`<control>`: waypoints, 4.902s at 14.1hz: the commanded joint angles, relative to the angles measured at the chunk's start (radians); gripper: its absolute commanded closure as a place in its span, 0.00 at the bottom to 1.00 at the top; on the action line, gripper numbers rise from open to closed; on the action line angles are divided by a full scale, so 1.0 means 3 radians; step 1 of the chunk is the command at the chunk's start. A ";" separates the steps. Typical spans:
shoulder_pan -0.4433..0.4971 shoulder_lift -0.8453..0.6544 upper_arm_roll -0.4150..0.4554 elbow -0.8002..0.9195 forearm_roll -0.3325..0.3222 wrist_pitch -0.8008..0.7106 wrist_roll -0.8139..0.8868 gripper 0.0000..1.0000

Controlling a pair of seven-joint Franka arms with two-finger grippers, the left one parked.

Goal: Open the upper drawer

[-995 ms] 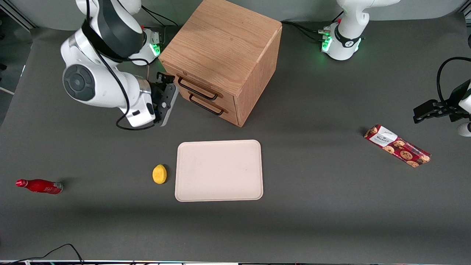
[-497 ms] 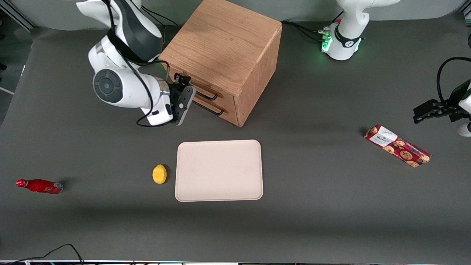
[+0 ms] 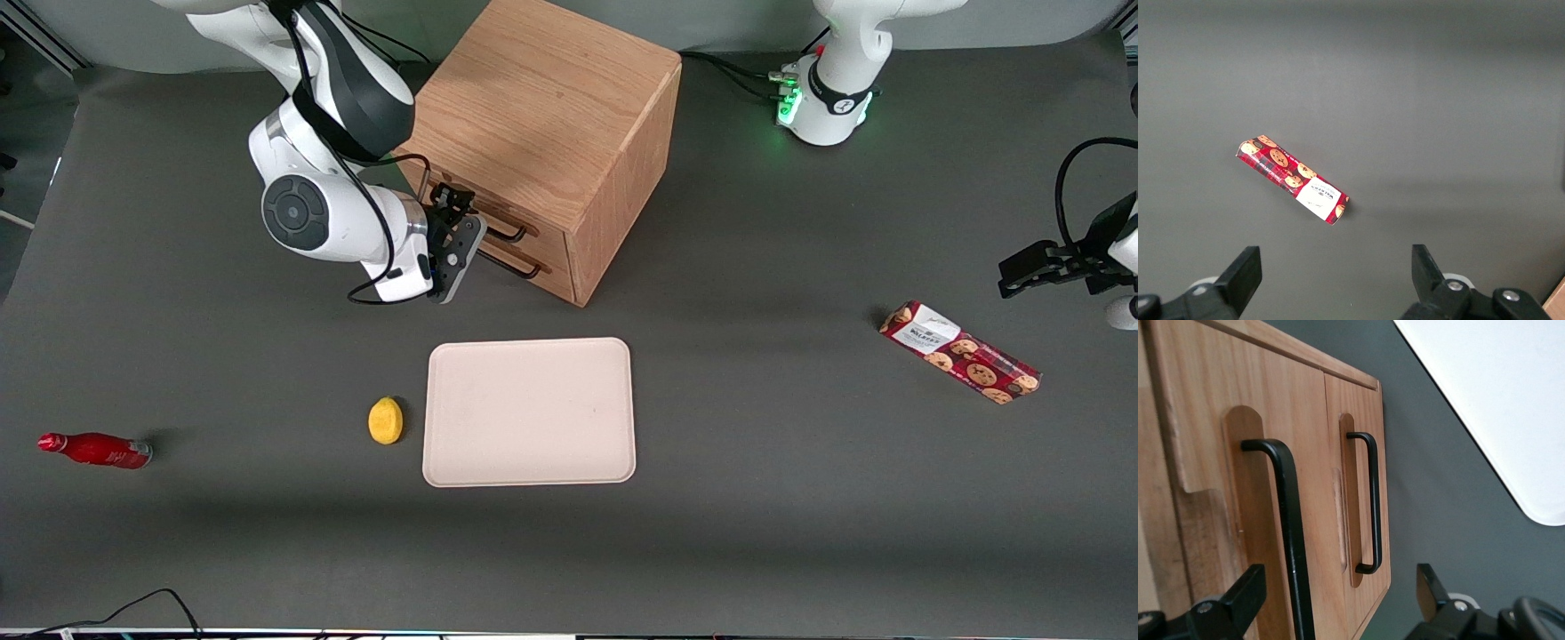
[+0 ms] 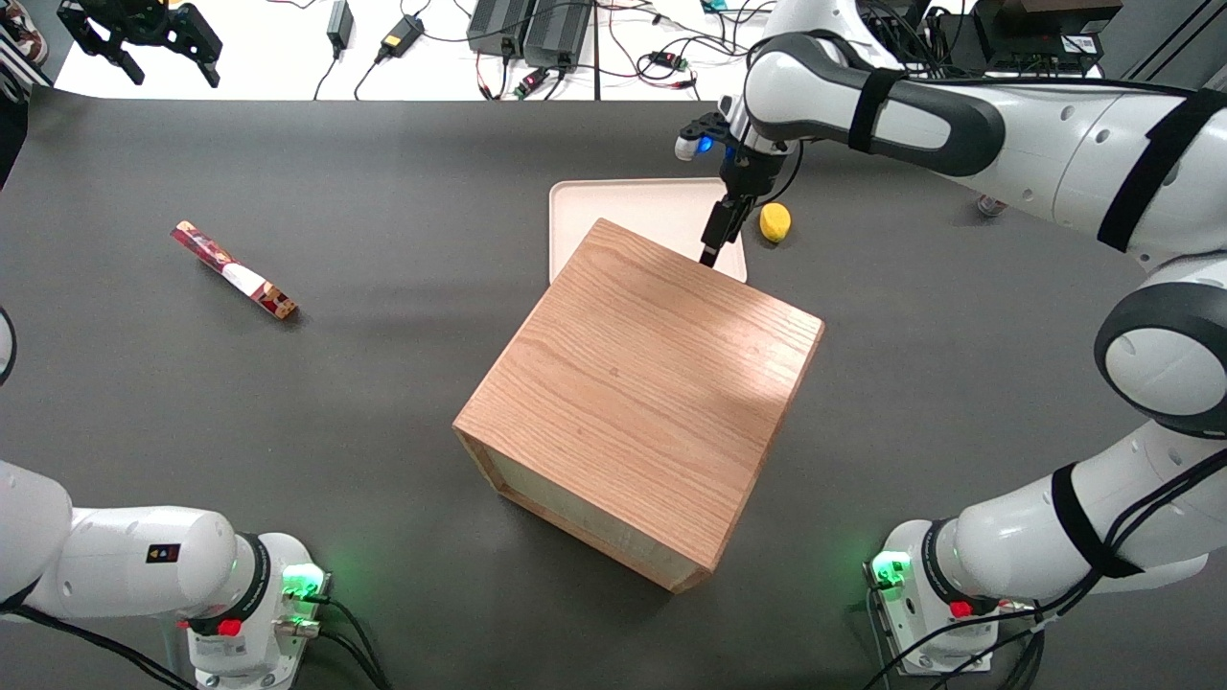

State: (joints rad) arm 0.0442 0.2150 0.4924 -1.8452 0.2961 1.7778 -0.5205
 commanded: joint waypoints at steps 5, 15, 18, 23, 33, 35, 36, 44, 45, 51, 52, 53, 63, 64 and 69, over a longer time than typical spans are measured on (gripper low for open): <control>-0.0004 -0.0113 0.0000 -0.0164 0.0082 0.0113 0.0150 0.00; 0.0001 -0.0067 0.0051 -0.0302 0.0041 0.0368 0.0257 0.00; 0.0001 -0.0057 0.0051 -0.0333 0.0025 0.0404 0.0252 0.00; -0.0025 0.0024 0.0046 -0.0287 -0.0123 0.0425 0.0252 0.00; -0.0147 0.0244 -0.0020 -0.0037 -0.0358 0.0415 0.0242 0.00; -0.0198 0.0295 -0.0025 0.0045 -0.0424 0.0394 0.0242 0.00; -0.0224 0.0326 -0.0025 0.0071 -0.0465 0.0389 0.0237 0.00; -0.0444 0.0623 -0.0046 0.0372 -0.0736 0.0374 0.0216 0.00; -0.0454 0.0638 -0.0051 0.0413 -0.0742 0.0358 0.0216 0.00; -0.0520 0.0924 -0.0082 0.0884 -0.0941 0.0082 0.0216 0.00; -0.0531 0.0935 -0.0097 0.0899 -0.0956 0.0082 0.0216 0.00; -0.0541 0.0940 -0.0102 0.0920 -0.0961 0.0082 0.0211 0.00; -0.0536 0.1144 -0.0230 0.1395 -0.1033 -0.0127 0.0191 0.00; -0.0526 0.1165 -0.0230 0.1436 -0.1033 -0.0128 0.0191 0.00; -0.0505 0.1303 -0.0230 0.1635 -0.1130 -0.0178 0.0196 0.00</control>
State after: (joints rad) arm -0.1154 0.5606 0.4188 -1.4259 0.0001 1.7598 -0.4640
